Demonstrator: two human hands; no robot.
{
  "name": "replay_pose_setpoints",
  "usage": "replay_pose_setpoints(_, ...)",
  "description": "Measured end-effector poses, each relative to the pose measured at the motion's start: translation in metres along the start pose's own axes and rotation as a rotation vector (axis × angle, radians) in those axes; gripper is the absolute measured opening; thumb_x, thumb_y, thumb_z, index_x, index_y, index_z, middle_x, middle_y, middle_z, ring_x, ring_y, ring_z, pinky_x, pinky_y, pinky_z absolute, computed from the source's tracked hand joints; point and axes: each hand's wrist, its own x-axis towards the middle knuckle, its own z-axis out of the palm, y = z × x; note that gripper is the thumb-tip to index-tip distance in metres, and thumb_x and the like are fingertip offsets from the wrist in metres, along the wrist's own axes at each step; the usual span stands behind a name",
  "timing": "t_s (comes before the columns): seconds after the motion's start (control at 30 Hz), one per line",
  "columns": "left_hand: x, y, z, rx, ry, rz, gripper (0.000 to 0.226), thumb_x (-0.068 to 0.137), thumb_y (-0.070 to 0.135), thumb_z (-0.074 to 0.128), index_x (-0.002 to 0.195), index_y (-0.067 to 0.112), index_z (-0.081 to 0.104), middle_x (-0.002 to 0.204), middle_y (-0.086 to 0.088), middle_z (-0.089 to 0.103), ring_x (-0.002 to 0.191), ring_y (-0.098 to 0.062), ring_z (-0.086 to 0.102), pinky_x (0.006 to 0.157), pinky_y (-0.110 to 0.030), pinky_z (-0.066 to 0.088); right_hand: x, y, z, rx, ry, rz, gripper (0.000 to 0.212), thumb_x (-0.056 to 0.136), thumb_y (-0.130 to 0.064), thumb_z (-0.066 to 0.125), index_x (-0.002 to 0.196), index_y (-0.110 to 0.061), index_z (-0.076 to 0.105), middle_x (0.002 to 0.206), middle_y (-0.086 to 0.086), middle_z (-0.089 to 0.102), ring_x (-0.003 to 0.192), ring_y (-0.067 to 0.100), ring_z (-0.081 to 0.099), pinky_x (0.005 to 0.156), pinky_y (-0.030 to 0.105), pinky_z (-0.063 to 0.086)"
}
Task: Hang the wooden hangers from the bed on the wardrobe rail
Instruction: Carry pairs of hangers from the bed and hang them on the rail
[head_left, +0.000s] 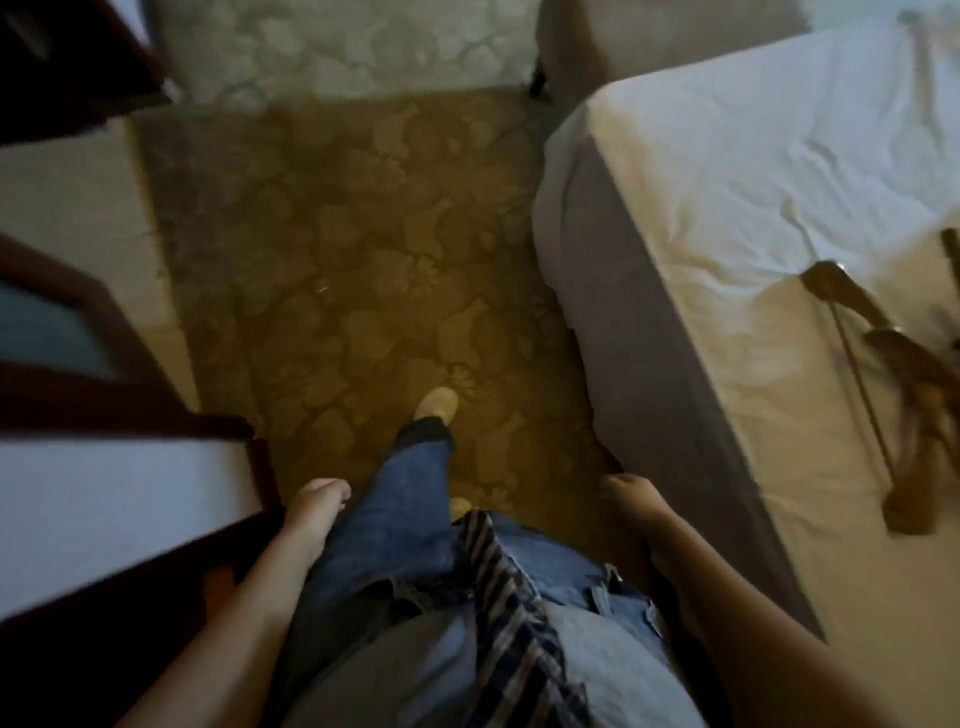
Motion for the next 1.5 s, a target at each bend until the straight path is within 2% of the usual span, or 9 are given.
replay_pose_setpoints(0.2,0.036,0.139,0.042,0.394,-0.145,0.131,0.026,0.092,0.011,0.043,0.067,0.017,0.044,0.073,-0.001,0.044,0.073,-0.019,0.044,0.076,-0.032,0.032,-0.003,0.007,0.013,0.324,0.112,0.176,0.017,0.096,-0.015,0.044,0.108,-0.006,0.053,0.063,0.003,0.044,0.048,0.014,0.038,0.046,0.027,0.030)
replay_pose_setpoints(0.33,0.046,0.212,0.084,0.630,-0.227,0.240,0.012,0.091,0.010,0.047,0.082,0.010,0.055,0.075,-0.003,0.052,0.082,-0.023,0.051,0.069,-0.029,0.036,-0.015,0.010,0.038,0.422,0.208,0.232,0.044,0.094,-0.018,0.047,0.134,-0.002,0.044,0.089,0.001,0.057,0.070,0.014,0.050,0.058,0.024,0.038)
replay_pose_setpoints(0.43,0.043,0.252,0.119,0.814,-0.296,0.311,0.008,0.091,0.011,0.047,0.093,0.008,0.054,0.079,-0.004,0.055,0.079,-0.021,0.054,0.062,-0.029,0.036,-0.030,0.013,0.054,0.528,0.181,0.299,0.023,0.092,-0.012,0.045,0.086,-0.006,0.066,0.099,0.016,0.062,0.091,0.025,0.055,0.082,0.039,0.045)
replay_pose_setpoints(0.53,0.038,0.278,0.159,0.969,-0.348,0.363,0.012,0.092,0.012,0.046,0.099,0.008,0.055,0.093,-0.008,0.058,0.091,-0.023,0.053,0.068,-0.031,0.037,-0.041,0.020,0.054,0.750,0.294,0.357,0.029,0.088,-0.007,0.047,0.060,-0.008,0.054,0.077,0.014,0.058,0.071,0.021,0.049,0.065,0.035,0.038)
replay_pose_setpoints(0.9,-0.035,0.252,0.308,1.145,-0.426,0.434,0.017,0.094,0.014,0.044,0.103,0.005,0.056,0.096,-0.010,0.059,0.093,-0.024,0.053,0.083,-0.036,0.039,-0.019,0.082,-0.041,0.982,0.249,0.478,0.028,0.088,-0.003,0.045,0.061,-0.007,0.052,0.070,0.011,0.049,0.061,0.016,0.041,0.058,0.028,0.030)
replay_pose_setpoints(1.07,-0.077,0.206,0.361,1.211,-0.430,0.460,0.019,0.090,0.011,0.050,0.106,0.007,0.060,0.106,-0.013,0.062,0.092,-0.024,0.055,0.080,-0.036,0.046,0.008,0.118,-0.133,0.874,0.268,0.365,0.037,0.092,-0.015,0.046,0.126,-0.002,0.054,0.102,0.005,0.054,0.072,0.009,0.045,0.058,0.018,0.032)
replay_pose_setpoints(1.2,-0.105,0.202,0.404,1.215,-0.463,0.533,0.018,0.092,0.011,0.049,0.107,0.009,0.058,0.101,-0.006,0.055,0.089,-0.017,0.052,0.071,-0.027,0.039,0.029,0.135,-0.198,0.863,0.329,0.323,0.023,0.092,-0.014,0.045,0.110,-0.015,0.059,0.075,-0.003,0.053,0.067,0.011,0.047,0.062,0.026,0.035)
replay_pose_setpoints(1.37,-0.110,0.216,0.449,1.169,-0.418,0.486,0.026,0.091,0.007,0.048,0.114,-0.001,0.059,0.102,-0.012,0.060,0.091,-0.022,0.057,0.074,-0.030,0.044,0.041,0.141,-0.234,0.880,0.352,0.339,0.035,0.092,-0.017,0.044,0.122,-0.008,0.058,0.108,0.008,0.060,0.096,0.019,0.052,0.082,0.028,0.038)
replay_pose_setpoints(1.5,-0.116,0.228,0.490,1.205,-0.444,0.452,0.025,0.091,0.009,0.048,0.112,0.002,0.060,0.102,-0.012,0.064,0.091,-0.023,0.058,0.082,-0.035,0.047,0.041,0.138,-0.230,0.917,0.314,0.414,0.029,0.091,-0.015,0.044,0.116,-0.012,0.059,0.097,0.003,0.055,0.089,0.017,0.049,0.063,0.023,0.036)
